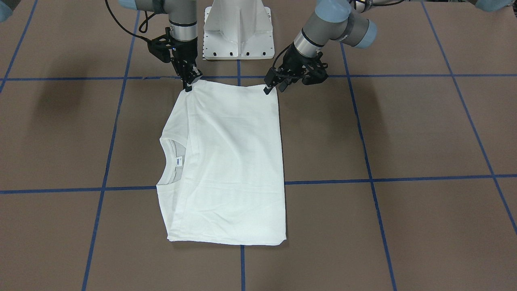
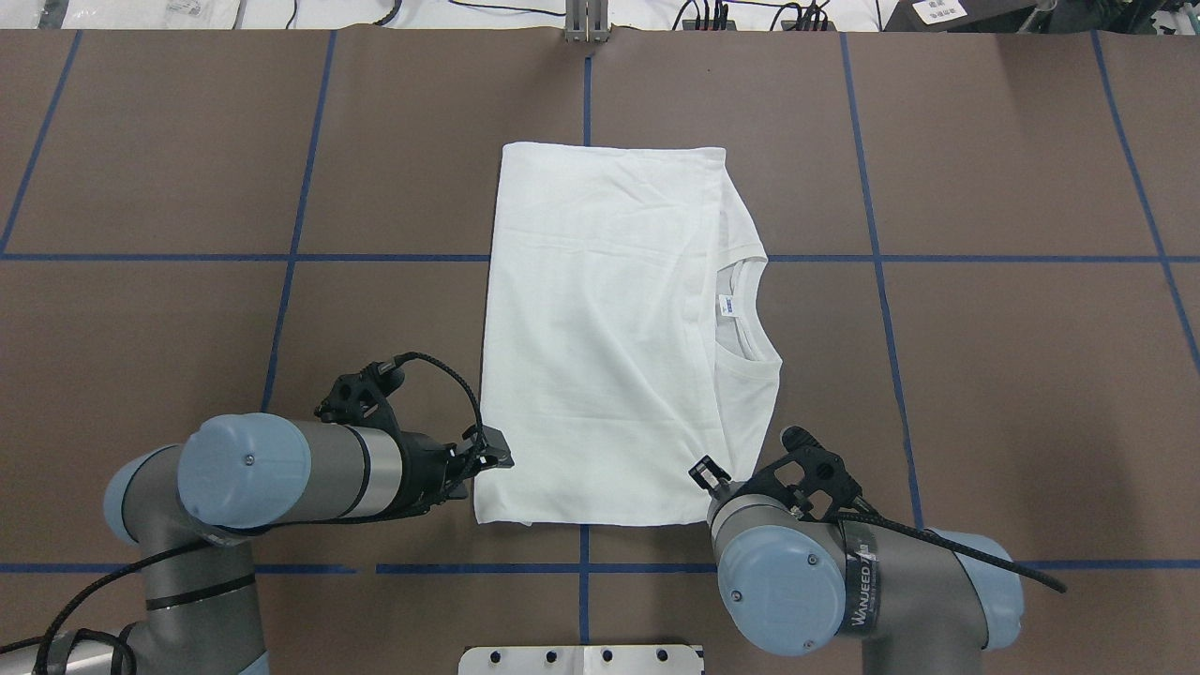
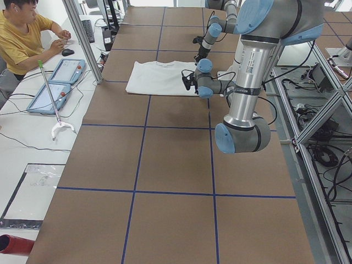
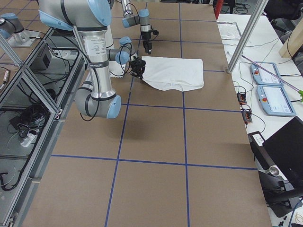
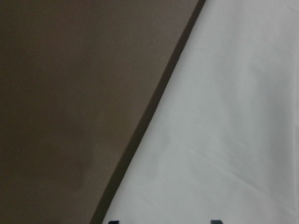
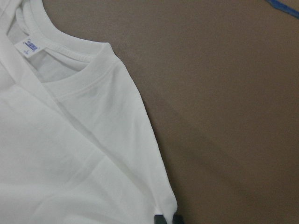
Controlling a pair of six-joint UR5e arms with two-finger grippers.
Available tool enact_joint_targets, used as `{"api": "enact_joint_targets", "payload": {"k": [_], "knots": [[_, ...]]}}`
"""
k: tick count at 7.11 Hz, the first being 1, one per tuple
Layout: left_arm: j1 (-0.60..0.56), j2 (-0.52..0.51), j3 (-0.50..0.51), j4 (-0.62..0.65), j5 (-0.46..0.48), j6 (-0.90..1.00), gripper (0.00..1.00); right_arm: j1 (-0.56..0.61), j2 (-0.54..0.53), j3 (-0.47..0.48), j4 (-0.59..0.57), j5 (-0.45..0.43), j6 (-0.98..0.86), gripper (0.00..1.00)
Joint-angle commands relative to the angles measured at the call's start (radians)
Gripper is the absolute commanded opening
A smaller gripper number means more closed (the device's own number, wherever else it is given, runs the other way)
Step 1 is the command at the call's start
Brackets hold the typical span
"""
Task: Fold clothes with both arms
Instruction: 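Move the left gripper to the shirt corner nearest the robot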
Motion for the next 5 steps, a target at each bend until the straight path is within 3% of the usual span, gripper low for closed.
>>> {"api": "enact_joint_targets", "payload": {"k": [1,2,3,4,5], "knots": [[0.042,-0.001,0.014,0.011,0.019,-0.008,0.69,0.001,0.001,0.000,0.000,0.000,0.000,0.00],[0.043,-0.001,0.023,0.011,0.019,-0.008,0.62,0.002,0.002,0.002,-0.002,0.000,0.000,0.00],[0.043,-0.001,0.029,0.011,0.025,-0.009,0.37,0.004,0.002,0.002,0.000,0.000,0.000,0.00],[0.043,0.002,0.031,0.011,0.031,-0.009,0.00,0.004,0.002,0.002,0.000,0.000,0.000,0.00],[0.043,-0.001,0.029,0.011,0.031,-0.008,0.00,0.004,0.002,0.002,0.000,0.000,0.000,0.00]]}}
